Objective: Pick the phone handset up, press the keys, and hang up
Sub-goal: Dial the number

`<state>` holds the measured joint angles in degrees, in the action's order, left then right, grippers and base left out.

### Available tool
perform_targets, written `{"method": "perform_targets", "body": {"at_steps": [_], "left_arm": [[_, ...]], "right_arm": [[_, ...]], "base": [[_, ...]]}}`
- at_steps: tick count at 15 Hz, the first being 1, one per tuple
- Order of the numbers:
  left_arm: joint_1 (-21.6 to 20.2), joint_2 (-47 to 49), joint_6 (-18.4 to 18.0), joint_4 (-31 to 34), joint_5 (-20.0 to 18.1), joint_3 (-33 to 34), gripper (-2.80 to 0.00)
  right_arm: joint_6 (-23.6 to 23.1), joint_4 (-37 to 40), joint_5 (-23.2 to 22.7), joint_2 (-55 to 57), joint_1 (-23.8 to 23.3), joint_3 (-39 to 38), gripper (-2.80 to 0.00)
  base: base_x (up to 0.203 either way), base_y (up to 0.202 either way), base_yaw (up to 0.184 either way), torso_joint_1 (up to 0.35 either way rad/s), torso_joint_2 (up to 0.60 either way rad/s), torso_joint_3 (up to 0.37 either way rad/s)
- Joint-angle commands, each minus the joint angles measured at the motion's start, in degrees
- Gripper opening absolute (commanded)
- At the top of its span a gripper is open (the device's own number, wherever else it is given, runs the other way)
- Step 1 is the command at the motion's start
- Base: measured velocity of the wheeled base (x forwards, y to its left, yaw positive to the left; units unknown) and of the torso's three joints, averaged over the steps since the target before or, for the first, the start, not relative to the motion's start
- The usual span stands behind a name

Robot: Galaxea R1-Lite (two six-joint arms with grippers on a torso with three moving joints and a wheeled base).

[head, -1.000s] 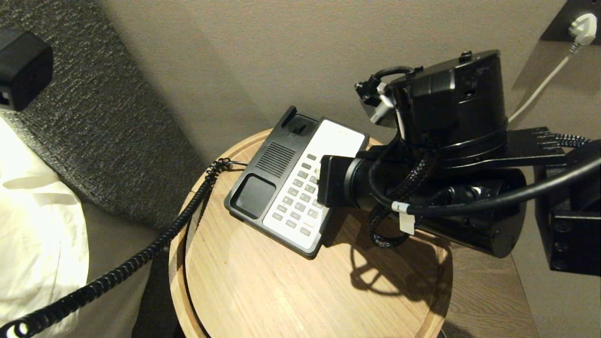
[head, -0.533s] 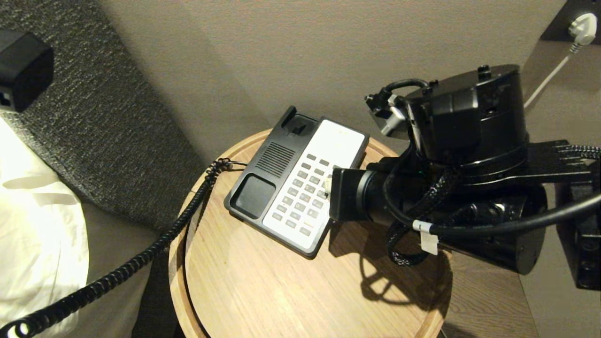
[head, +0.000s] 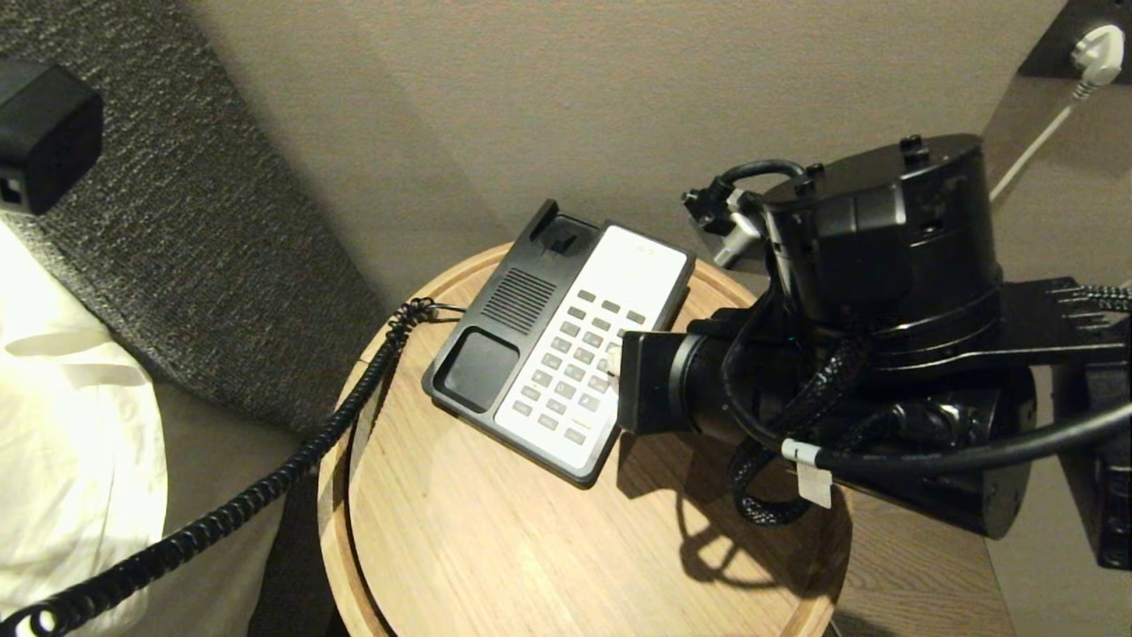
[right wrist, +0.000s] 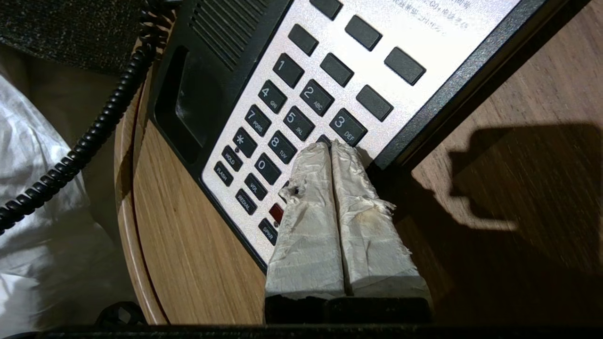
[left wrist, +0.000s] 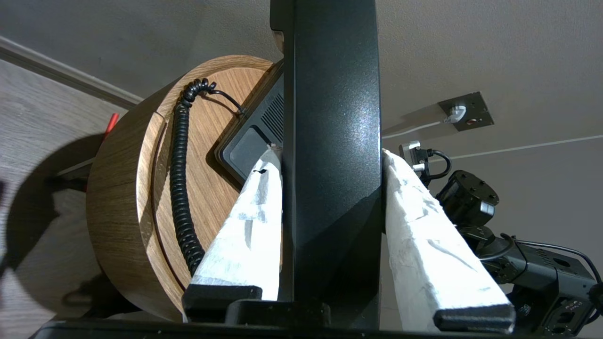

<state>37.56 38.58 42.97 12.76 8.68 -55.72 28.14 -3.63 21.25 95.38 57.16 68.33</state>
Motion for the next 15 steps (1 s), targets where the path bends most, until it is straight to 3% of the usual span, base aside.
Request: {"method": "perform_targets", "body": {"at_steps": [1, 15], "left_arm": [[0.0, 0.0, 0.3, 0.1, 0.1, -0.1, -2.8], [0.0, -0.2, 0.4, -0.6, 0.0, 0.0, -2.8]], "right_arm": [[0.0, 0.0, 0.3, 0.7, 0.1, 0.0, -2.8], [-0.4, -0.4, 0.4, 1.7, 0.1, 0.4, -2.8]], "base": [[0.0, 0.0, 0.0, 0.0, 0.0, 0.0], [0.0, 0.0, 0.0, 0.0, 0.0, 0.0]]}}
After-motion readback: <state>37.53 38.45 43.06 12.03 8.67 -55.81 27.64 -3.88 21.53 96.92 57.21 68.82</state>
